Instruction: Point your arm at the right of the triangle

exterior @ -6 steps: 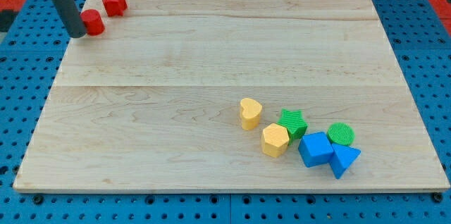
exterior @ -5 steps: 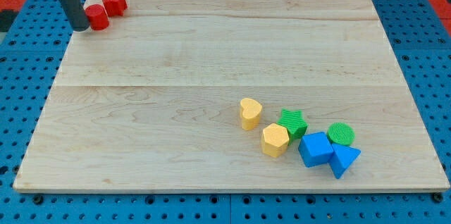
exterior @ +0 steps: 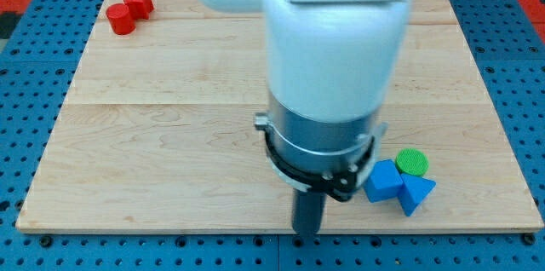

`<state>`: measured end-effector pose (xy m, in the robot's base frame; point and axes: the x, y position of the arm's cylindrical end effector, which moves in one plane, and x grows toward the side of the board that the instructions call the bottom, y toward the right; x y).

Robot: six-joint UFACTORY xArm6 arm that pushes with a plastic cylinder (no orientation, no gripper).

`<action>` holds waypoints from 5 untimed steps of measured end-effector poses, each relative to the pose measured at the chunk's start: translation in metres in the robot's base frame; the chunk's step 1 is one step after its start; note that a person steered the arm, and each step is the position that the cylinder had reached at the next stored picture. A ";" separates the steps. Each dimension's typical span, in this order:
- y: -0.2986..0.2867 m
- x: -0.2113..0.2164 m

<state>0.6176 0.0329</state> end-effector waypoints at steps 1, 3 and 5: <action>0.010 0.001; 0.131 0.001; 0.174 -0.050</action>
